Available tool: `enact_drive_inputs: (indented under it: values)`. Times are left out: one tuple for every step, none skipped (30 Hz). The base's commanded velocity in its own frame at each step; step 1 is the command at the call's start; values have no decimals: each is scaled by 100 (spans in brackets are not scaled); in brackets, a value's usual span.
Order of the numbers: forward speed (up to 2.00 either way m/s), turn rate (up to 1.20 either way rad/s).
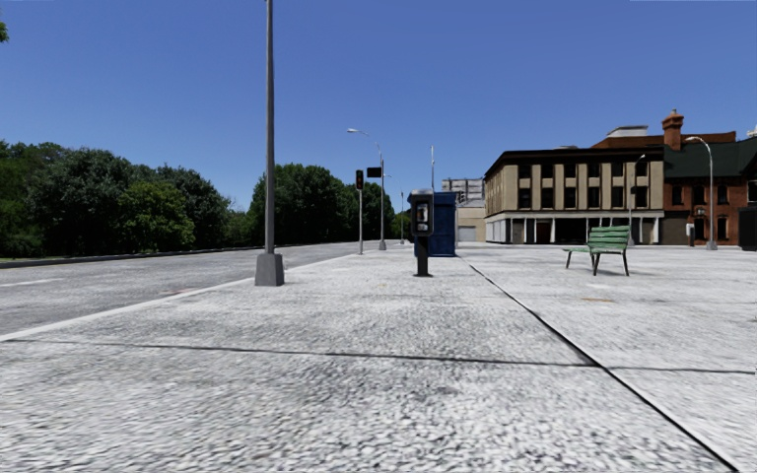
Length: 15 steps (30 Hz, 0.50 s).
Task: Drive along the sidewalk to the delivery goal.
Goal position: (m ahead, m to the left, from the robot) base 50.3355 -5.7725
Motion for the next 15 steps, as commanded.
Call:
enact_drive_inputs:
  values:
    - [200,0]
    - [200,0]
    - [200,0]
    - [200,0]
    - [200,0]
    - [200,0]
    - [200,0]
    - [200,0]
    - [200,0]
    - [200,0]
    - [200,0]
    - [200,0]
    - [200,0]
    - [200,0]
    - [200,0]
